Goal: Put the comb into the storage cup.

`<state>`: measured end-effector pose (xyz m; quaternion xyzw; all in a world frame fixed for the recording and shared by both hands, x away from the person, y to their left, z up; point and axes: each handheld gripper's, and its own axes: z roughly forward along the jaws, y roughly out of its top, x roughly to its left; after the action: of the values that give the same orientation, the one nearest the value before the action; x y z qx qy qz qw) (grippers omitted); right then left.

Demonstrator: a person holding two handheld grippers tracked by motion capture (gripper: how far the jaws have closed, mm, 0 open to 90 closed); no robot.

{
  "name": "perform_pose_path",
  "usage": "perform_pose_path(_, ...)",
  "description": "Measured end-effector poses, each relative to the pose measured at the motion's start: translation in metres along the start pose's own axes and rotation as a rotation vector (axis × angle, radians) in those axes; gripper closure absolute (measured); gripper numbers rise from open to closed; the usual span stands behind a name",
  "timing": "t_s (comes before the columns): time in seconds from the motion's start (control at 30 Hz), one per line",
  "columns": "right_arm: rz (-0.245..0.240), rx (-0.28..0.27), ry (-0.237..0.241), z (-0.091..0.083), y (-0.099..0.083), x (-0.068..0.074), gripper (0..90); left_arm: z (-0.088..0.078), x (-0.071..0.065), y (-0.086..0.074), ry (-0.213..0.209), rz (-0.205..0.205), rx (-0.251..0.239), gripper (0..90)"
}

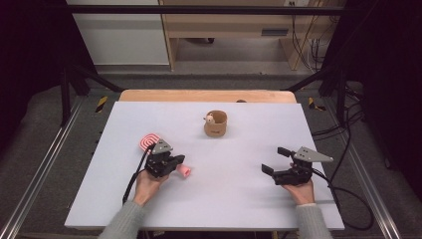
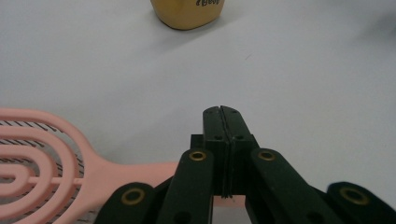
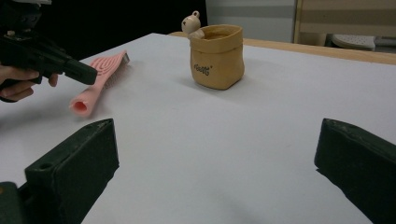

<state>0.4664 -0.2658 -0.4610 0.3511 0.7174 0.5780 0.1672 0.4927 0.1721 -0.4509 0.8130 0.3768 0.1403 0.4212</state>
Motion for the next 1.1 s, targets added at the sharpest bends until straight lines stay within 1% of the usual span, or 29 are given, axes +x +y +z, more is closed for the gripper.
perform_pose_path(0.17, 0.0, -0.001, 0.001, 0.0003, -0.0002, 0.0001, 0.2, 0.0041, -0.0024, -0.0006, -0.008, 0.015, 0.015, 89.4)
perform_pose_path(0.37, 0.0, -0.001, 0.002, 0.0001, -0.0001, 0.0001, 0.2, 0.0065, -0.0043, -0.0012, -0.002, 0.037, 0.038, 89.5)
perform_pose_path(0.57, 0.0, -0.001, 0.001, 0.0002, -0.0001, 0.0002, 0.2, 0.0072, -0.0048, -0.0016, 0.004, 0.043, 0.054, 89.5)
perform_pose_path(0.7, 0.001, -0.001, 0.003, 0.0004, -0.0002, 0.0003, 0.2, 0.0068, -0.005, -0.0017, -0.001, 0.049, 0.064, 89.5)
perform_pose_path(0.9, 0.0, -0.002, 0.002, 0.0001, 0.0, 0.0002, 0.2, 0.0062, -0.0068, -0.0025, -0.008, 0.071, 0.085, 89.5)
perform_pose_path(1.1, -0.003, -0.003, 0.003, 0.0003, 0.0, 0.0, 0.2, 0.0044, -0.0076, -0.0028, -0.008, 0.076, 0.097, 89.6)
